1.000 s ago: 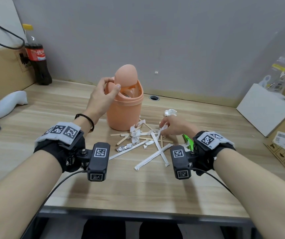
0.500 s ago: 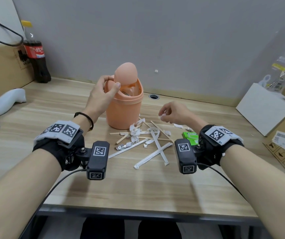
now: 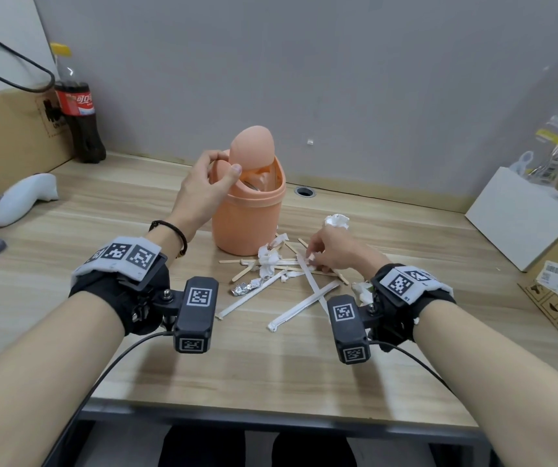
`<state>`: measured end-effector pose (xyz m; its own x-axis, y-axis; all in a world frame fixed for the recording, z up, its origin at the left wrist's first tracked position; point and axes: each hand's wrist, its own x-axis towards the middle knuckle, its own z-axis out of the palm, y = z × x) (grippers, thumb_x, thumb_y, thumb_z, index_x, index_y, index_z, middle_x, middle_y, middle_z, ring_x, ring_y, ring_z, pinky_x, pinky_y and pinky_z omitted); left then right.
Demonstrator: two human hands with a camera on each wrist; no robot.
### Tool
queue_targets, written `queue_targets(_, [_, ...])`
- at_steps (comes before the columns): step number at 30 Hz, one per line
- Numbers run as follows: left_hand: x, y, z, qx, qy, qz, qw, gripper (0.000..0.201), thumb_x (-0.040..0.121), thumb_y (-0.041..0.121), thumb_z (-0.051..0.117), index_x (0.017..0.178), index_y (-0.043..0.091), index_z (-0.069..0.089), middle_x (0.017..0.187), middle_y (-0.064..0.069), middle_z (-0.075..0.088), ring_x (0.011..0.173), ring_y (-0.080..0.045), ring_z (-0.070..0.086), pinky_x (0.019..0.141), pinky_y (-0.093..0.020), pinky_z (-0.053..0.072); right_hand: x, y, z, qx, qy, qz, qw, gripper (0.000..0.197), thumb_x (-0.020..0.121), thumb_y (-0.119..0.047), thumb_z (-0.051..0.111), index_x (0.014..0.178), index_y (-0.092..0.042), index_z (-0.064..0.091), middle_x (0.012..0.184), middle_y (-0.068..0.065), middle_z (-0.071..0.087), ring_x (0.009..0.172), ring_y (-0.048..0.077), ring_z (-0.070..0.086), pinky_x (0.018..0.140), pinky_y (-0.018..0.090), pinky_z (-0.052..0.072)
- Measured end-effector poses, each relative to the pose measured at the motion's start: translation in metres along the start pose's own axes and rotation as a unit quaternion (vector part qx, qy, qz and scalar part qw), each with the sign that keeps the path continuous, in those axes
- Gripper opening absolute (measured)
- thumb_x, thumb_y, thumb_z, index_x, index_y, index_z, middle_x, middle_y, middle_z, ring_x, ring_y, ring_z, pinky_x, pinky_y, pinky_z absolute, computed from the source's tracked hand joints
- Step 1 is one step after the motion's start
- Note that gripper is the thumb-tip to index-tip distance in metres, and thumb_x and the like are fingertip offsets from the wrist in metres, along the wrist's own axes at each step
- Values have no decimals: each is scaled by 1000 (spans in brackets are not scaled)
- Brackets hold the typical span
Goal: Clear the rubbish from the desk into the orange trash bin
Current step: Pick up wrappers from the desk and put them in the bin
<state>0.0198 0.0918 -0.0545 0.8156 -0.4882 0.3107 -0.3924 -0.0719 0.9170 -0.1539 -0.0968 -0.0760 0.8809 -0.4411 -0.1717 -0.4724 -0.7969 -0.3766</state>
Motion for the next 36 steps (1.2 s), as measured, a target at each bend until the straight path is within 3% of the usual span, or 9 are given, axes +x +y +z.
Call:
queue_targets(3, [0,1,0,-2,-1,0,1000,33,90,53,60,119,40,52,118,10,62,117,-9,57,96,-30,45,-3,1,-9,5,16,6,1000,6,89,-8,62,92,-10,67,62,-1,65,52,5,60,50,15,43])
queue_targets(7, [0,0,1,-2,0,0,1000,35,89,55,60,120,39,52,119,8,63,116,-11,58,97,-31,47,-5,-1,-30,2,68,9,998,17,85,-4,63,77,-18,68,61,5,68,51,7,57,52,19,44])
queue_targets(12, [0,1,0,4,0,1,1000,36,88,57,59,119,40,51,120,7,63,116,-11,58,98,-34,47,-10,-14,-53,3,86,-14,996,11,84,-10,64,78,-16,69,53,-2,65,49,6,59,49,16,44])
queue_targets(18, [-1,2,0,0,-4,-3,1000,33,91,55,59,119,40,51,120,9,61,117,-10,56,97,-32,46,-15,-42,-72,42,197,-56,978,12,85,-9,61,79,-14,70,61,5,71,55,11,65,49,10,48])
queue_targets(26, [-2,2,0,-1,0,-4,1000,32,88,56,60,116,42,52,116,11,64,116,-9,58,98,-34,48,-22,-92,-103,276,295,-181,897,15,85,1,65,77,-11,69,66,7,68,55,15,66,63,25,58])
queue_targets(29, [-1,2,-1,-1,-3,-7,1000,37,82,64,60,113,45,53,116,11,65,115,-9,60,100,-38,49,-18,-98,-102,309,319,-188,876,22,83,3,66,73,-15,67,71,7,67,62,18,70,62,23,57])
queue_targets(32, [-2,3,-2,3,-5,-9,1000,36,81,64,60,112,46,53,117,11,66,114,-10,61,100,-38,49,-11,-99,-94,299,327,-170,880,23,82,3,67,71,-17,66,69,3,67,62,17,71,60,23,57])
queue_targets(34, [-2,4,-2,6,-1,-7,1000,27,90,50,60,115,41,53,115,12,64,114,-10,60,97,-34,49,-5,-100,-85,276,327,-163,889,22,82,0,68,70,-19,64,64,0,65,59,16,70,64,29,60])
queue_targets(36, [-2,5,-2,12,1,-5,1000,23,94,42,59,116,39,52,115,13,62,114,-10,58,95,-31,48,-2,-101,-77,231,320,-158,905,22,81,-3,68,69,-21,59,60,-3,63,59,17,69,62,26,56])
